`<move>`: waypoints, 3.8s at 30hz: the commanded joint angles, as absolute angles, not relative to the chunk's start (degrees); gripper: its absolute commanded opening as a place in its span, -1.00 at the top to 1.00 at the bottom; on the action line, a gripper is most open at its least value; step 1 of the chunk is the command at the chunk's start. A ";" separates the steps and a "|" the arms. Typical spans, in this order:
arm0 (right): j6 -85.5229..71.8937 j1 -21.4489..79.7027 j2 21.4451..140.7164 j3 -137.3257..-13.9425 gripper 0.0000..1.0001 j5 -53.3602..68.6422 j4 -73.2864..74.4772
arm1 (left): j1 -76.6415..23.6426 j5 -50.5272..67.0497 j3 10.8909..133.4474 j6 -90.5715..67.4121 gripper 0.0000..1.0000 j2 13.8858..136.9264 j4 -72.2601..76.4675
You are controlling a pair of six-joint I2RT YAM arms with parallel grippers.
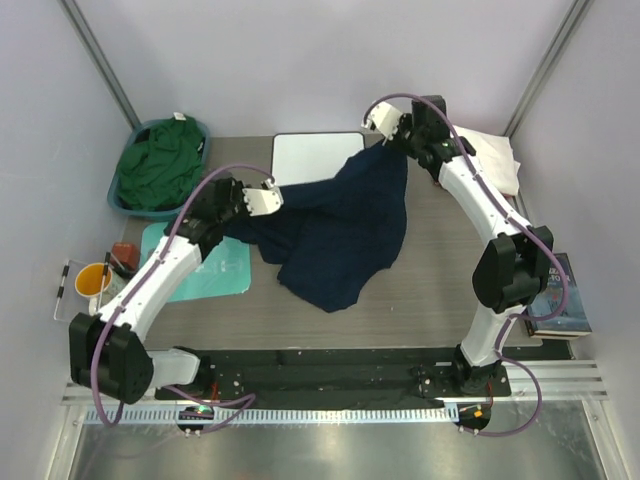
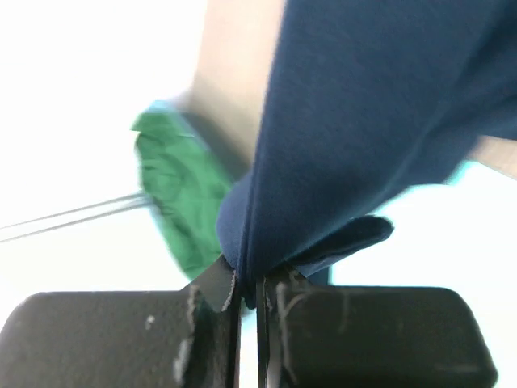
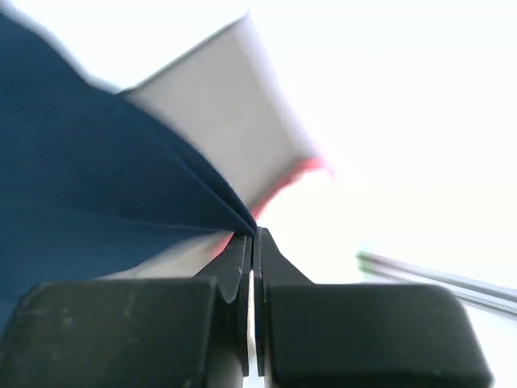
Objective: Fold and stack the t-shirts
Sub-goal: Flatten out the tshirt
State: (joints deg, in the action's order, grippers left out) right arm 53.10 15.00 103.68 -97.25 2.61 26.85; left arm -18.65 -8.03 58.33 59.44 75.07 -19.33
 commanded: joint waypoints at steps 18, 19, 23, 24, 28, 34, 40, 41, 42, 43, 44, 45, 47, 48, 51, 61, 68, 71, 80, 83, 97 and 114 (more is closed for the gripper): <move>59.58 12.22 83.27 -95.74 0.97 12.54 6.65 | -16.26 13.35 76.81 81.11 1.00 63.02 -73.26; 60.55 11.87 81.23 -93.54 0.98 14.92 7.81 | -16.26 14.23 78.99 82.08 1.00 62.84 -76.87; 56.96 10.55 76.64 -91.05 0.98 19.77 13.77 | -16.35 17.83 85.42 80.42 1.00 66.86 -89.96; 56.34 10.20 76.21 -91.32 0.97 20.38 15.02 | -16.35 18.54 86.82 79.90 1.00 68.19 -92.09; 57.39 9.76 76.28 -90.18 0.98 22.41 19.42 | -16.43 19.25 87.37 78.74 1.00 72.33 -95.36; 60.03 10.63 81.81 -89.38 0.98 17.23 18.46 | -16.43 16.97 80.87 81.39 0.99 78.83 -83.28; 63.10 12.48 83.76 -85.26 0.98 15.74 17.23 | -16.61 10.03 71.29 74.80 1.00 87.43 -58.86; 63.28 12.74 83.85 -83.69 0.98 15.38 16.79 | -16.61 9.06 70.76 74.01 1.00 88.32 -56.10; 63.46 13.09 83.85 -82.80 0.98 14.95 16.18 | -16.87 7.66 68.49 70.00 0.99 88.77 -51.20; 63.46 13.70 83.85 -82.10 0.98 14.68 15.65 | -17.31 5.82 67.77 69.53 1.00 89.38 -44.80; 63.37 13.88 83.85 -80.96 0.98 14.59 15.38 | -17.31 4.84 67.24 68.48 0.99 89.47 -41.69; 63.63 14.15 83.93 -80.43 0.98 14.33 15.38 | -17.58 3.27 65.41 66.90 0.97 89.47 -37.57; 63.72 14.76 84.20 -79.02 0.98 14.06 15.12 | -18.45 -2.16 63.30 64.52 0.85 89.38 -28.24; 63.98 14.94 84.29 -78.58 0.98 13.98 14.86 | -19.15 -4.02 62.76 63.99 0.61 89.30 -23.34; 63.90 15.64 84.72 -77.26 0.97 13.45 13.63 | -19.95 -8.16 60.21 63.19 0.00 88.16 -15.16; 64.07 16.88 86.04 -76.29 0.98 12.92 12.74 | -21.36 -9.49 54.59 64.51 -0.70 79.99 -13.35; 64.69 16.96 85.87 -75.59 0.97 12.75 13.10 | -19.34 2.61 56.60 70.05 -0.54 71.99 -42.47; 64.60 16.88 85.69 -75.24 0.98 12.74 13.01 | -18.37 7.46 58.53 68.39 -0.52 71.89 -52.52; 64.25 17.14 85.60 -74.97 0.98 12.66 13.89 | -15.21 2.04 42.12 60.48 -0.32 65.23 -36.00; 64.42 17.58 85.78 -75.23 0.98 12.31 14.15 | -12.32 0.88 38.59 57.58 -0.26 65.04 -30.51; 64.25 18.72 87.63 -77.43 0.98 11.78 14.77 | -3.18 11.59 47.20 48.95 -0.15 65.39 -31.37; 63.98 19.69 89.12 -78.57 0.97 11.16 14.68 | 5.01 18.90 52.56 55.11 0.01 76.72 -36.12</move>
State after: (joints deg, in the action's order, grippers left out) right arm 64.18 18.98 89.08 -75.48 11.84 15.70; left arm 4.27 15.94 49.54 54.00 75.53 -35.73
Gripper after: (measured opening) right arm 0.026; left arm 0.500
